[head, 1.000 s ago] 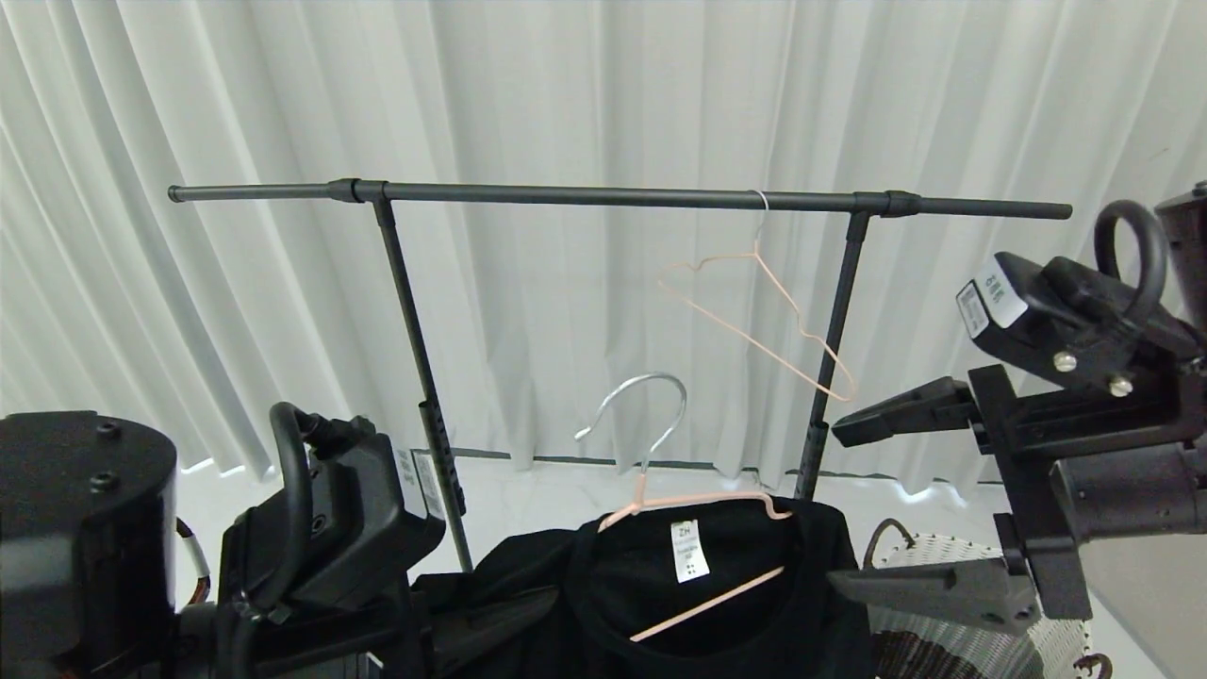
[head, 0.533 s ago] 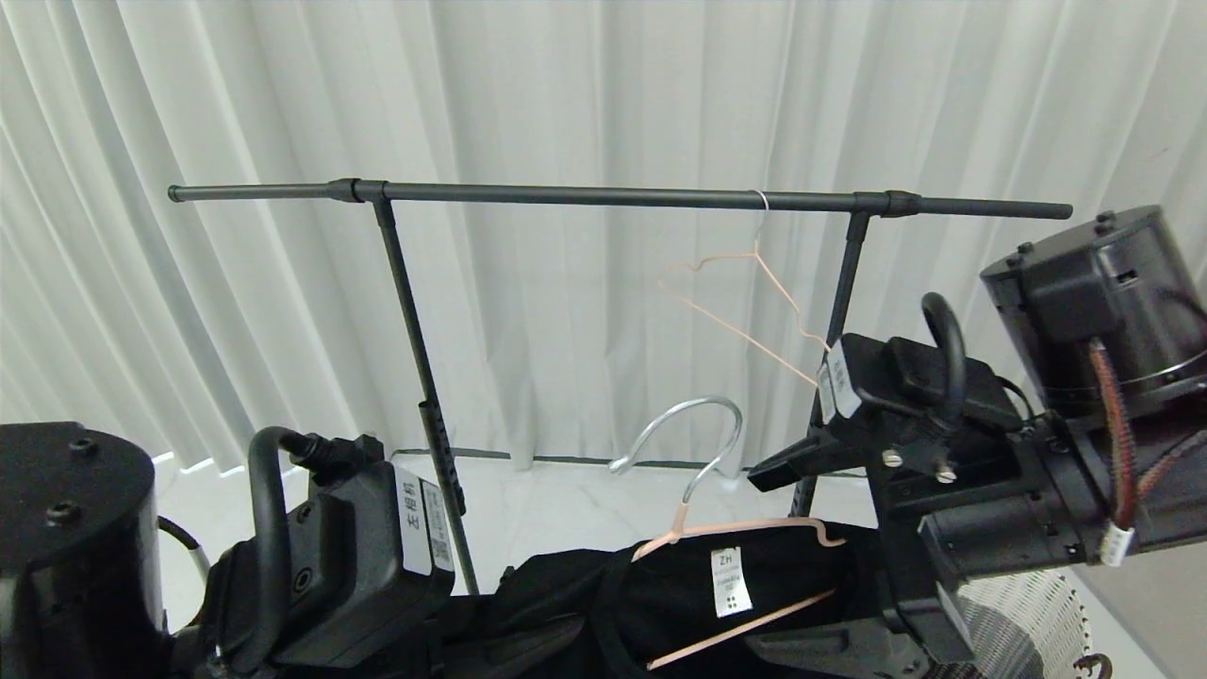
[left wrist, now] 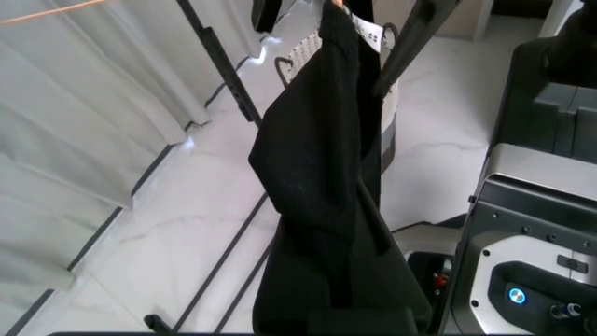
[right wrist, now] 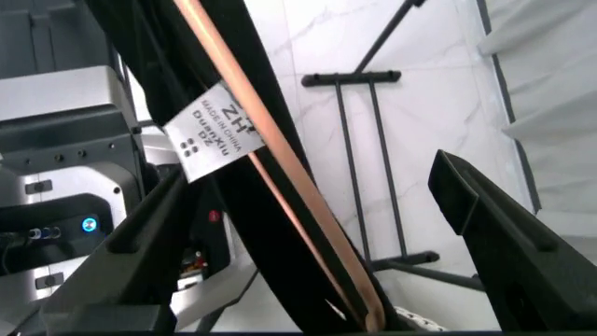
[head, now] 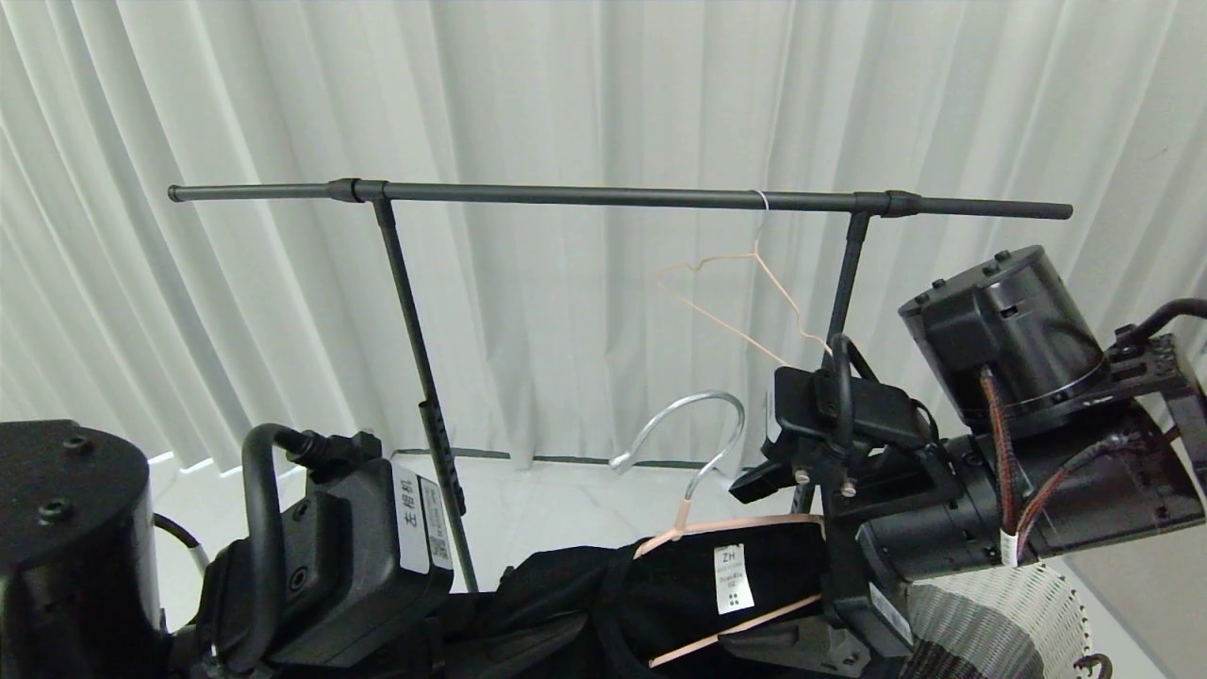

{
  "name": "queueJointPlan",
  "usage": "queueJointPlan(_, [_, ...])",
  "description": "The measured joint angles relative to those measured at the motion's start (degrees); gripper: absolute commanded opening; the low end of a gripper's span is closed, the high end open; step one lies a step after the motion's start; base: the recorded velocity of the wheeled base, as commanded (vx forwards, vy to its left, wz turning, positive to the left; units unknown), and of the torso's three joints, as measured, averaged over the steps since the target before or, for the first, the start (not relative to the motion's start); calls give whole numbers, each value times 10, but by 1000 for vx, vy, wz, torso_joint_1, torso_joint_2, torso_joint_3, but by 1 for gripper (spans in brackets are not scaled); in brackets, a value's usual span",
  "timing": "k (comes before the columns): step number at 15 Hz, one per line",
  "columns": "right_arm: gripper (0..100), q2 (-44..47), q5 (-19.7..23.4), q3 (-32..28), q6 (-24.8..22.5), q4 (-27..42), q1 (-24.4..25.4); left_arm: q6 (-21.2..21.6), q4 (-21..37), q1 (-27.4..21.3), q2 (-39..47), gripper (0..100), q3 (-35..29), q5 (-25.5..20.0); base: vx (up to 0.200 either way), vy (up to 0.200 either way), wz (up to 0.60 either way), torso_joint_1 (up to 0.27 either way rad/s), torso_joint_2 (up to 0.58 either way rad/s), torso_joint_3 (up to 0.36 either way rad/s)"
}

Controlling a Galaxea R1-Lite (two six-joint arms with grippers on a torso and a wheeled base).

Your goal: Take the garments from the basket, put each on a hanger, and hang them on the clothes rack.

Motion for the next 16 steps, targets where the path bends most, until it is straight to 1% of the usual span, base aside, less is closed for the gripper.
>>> queueJointPlan(2, [0, 5, -3, 0, 0, -1, 0, 0, 0, 0, -1, 0, -1, 0, 0, 0, 0, 0, 0, 0])
queueJointPlan(4, [0, 7, -18, -3, -1, -2, 0, 0, 0, 0, -1, 0, -1, 0, 0, 0, 0, 0, 0, 0])
queueJointPlan(6, [0, 7, -23, -4, -15, -12, 0, -1, -1, -1, -2, 0, -1, 3, 0, 0, 0, 0, 0, 0])
queueJointPlan(7, [0, 7, -24, -3, -25, -27, -1, 0, -1, -3, -3, 0, 0, 1, 0, 0, 0, 0, 0, 0])
queueJointPlan(8, [0, 7, -24, -2, -40, -37, -2, 0, -1, -4, -5, 0, 0, 1, 0, 0, 0, 0, 0, 0])
queueJointPlan(9, [0, 6, -24, -1, -59, -52, -3, 1, -1, -7, -7, 100, 1, 1, 0, 0, 0, 0, 0, 0])
queueJointPlan(12, [0, 1, -23, 4, -123, -83, -4, 1, -1, -12, -8, 100, 4, 13, 0, 0, 0, 0, 0, 0])
queueJointPlan(14, [0, -9, -22, 17, -178, -106, -16, 0, -1, -12, -8, 100, 6, 43, 0, 0, 0, 0, 0, 0])
queueJointPlan(15, [0, -15, -21, 25, -198, -116, -25, 0, 0, -10, -9, 100, 9, 52, 0, 0, 0, 0, 0, 0])
queueJointPlan(16, [0, -22, -19, 36, -231, -133, -34, -1, 0, -4, -11, 100, 15, 60, 0, 0, 0, 0, 0, 0])
